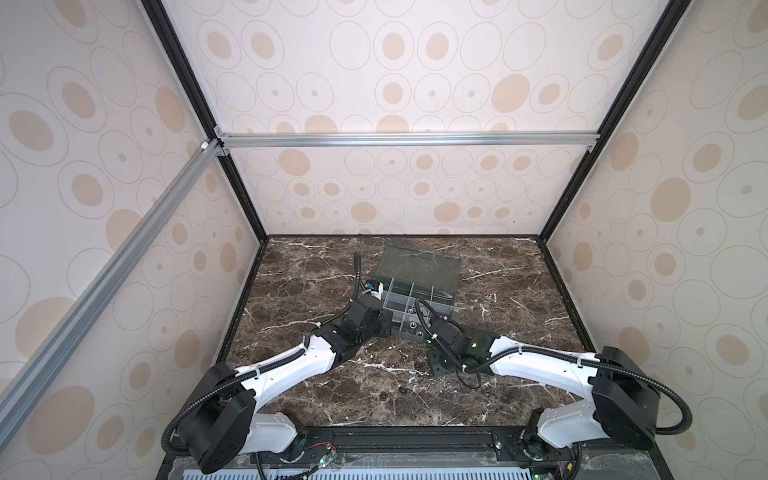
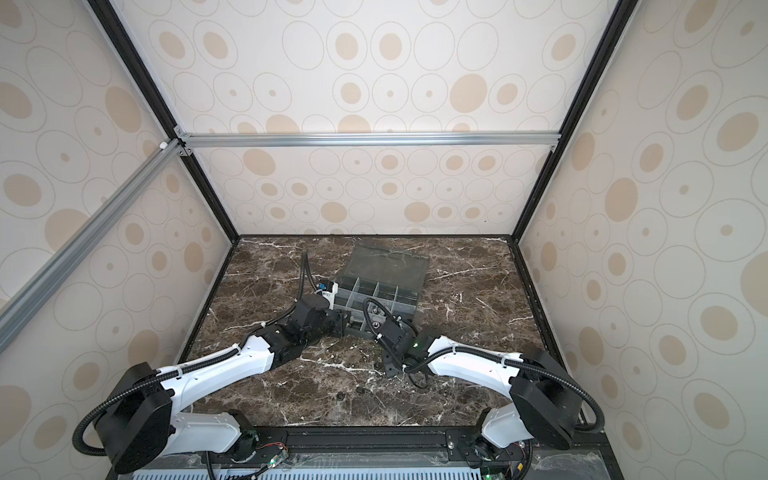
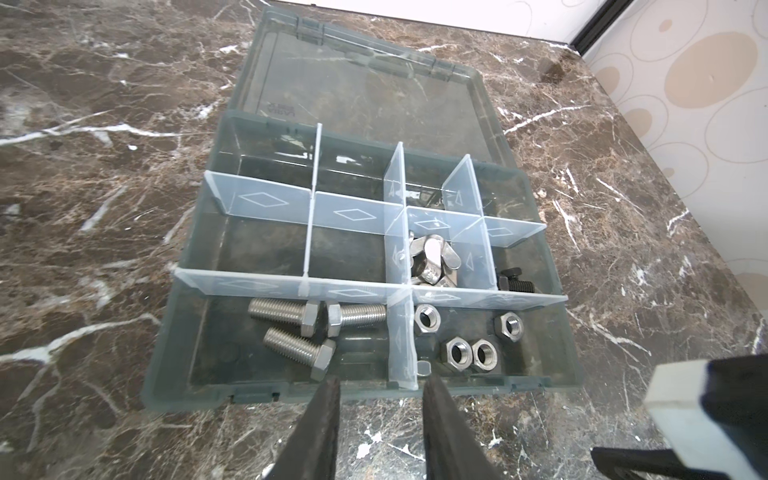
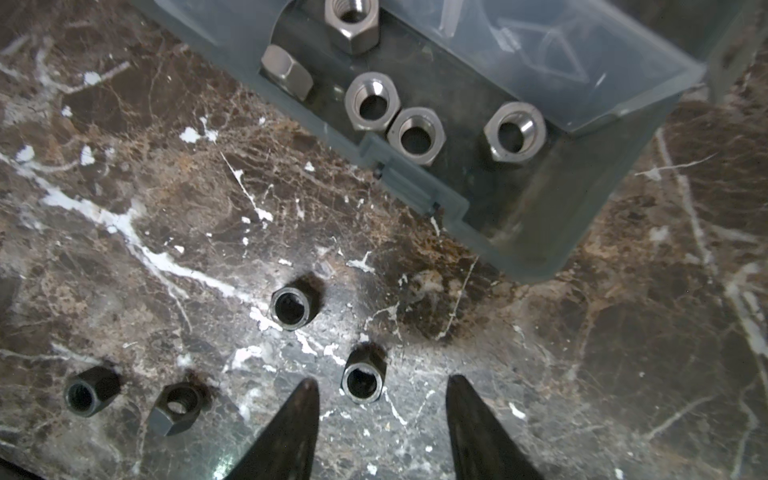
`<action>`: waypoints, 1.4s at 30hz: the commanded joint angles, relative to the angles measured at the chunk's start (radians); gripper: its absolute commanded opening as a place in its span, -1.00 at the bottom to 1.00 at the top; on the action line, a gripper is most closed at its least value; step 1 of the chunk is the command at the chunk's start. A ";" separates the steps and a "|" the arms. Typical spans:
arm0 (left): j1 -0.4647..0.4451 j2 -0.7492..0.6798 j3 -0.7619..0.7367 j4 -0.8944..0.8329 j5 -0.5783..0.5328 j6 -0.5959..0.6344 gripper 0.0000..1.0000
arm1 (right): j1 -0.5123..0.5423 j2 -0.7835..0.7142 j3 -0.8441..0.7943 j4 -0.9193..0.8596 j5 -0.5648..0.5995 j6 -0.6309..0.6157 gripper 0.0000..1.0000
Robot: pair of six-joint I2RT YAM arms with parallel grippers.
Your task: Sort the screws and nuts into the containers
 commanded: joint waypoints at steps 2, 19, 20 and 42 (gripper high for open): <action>0.010 -0.042 -0.018 -0.028 -0.037 -0.028 -0.31 | 0.028 0.031 0.011 0.002 -0.010 0.021 0.06; 0.020 -0.125 -0.074 -0.036 -0.057 -0.044 -0.30 | 0.097 0.159 0.052 -0.023 -0.005 0.026 -0.19; 0.019 -0.127 -0.075 -0.037 -0.056 -0.045 -0.30 | 0.099 0.161 0.053 -0.023 0.000 0.024 -0.20; 0.022 -0.154 -0.093 -0.047 -0.059 -0.065 -0.30 | 0.099 0.225 0.095 -0.009 0.018 0.012 -0.64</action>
